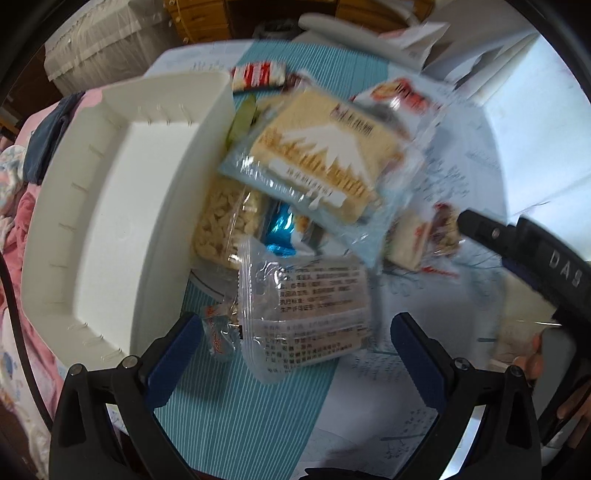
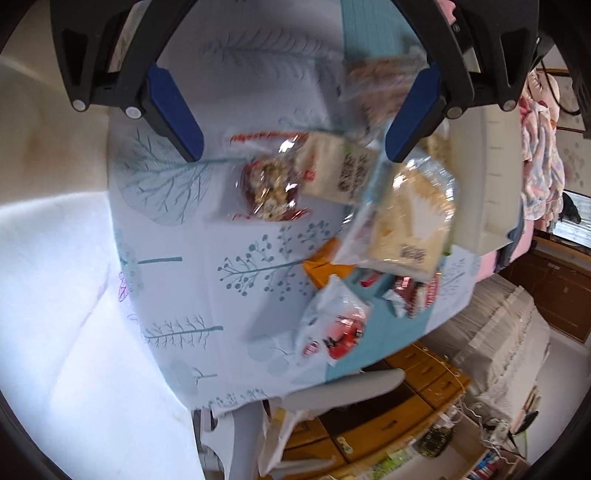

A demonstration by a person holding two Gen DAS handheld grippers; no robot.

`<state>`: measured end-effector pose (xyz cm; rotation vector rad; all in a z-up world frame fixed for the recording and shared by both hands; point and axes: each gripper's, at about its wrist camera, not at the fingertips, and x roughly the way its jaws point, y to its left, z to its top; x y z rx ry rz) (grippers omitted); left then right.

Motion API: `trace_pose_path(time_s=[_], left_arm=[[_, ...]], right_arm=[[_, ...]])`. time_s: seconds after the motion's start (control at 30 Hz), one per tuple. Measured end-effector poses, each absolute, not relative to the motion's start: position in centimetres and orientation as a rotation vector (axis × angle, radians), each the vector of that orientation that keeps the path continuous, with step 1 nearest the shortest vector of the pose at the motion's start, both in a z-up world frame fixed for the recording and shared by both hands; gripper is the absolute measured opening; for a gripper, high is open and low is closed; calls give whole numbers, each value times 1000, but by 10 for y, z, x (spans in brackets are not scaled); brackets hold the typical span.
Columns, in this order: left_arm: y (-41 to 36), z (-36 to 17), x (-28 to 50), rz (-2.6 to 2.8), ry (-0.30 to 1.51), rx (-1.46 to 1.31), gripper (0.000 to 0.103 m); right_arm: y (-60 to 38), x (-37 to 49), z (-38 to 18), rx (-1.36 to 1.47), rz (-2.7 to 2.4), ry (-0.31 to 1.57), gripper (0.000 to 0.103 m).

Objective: Organize snacks
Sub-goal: 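Grasp the clear printed bag with the left tool while the right tool grasps a red-labelled nut bag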

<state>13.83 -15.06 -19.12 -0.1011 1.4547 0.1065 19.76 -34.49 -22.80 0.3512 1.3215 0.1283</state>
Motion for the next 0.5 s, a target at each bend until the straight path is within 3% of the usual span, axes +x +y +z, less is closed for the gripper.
trace_pose_path(time_s=[0.37, 0.5], left_arm=[[-152, -247, 158, 179, 1573, -124, 102], [-164, -259, 169, 178, 1592, -96, 102]], right_arm=[[-337, 217, -270, 266, 101, 1406, 85], [-340, 220, -278, 255, 106, 1418, 74]])
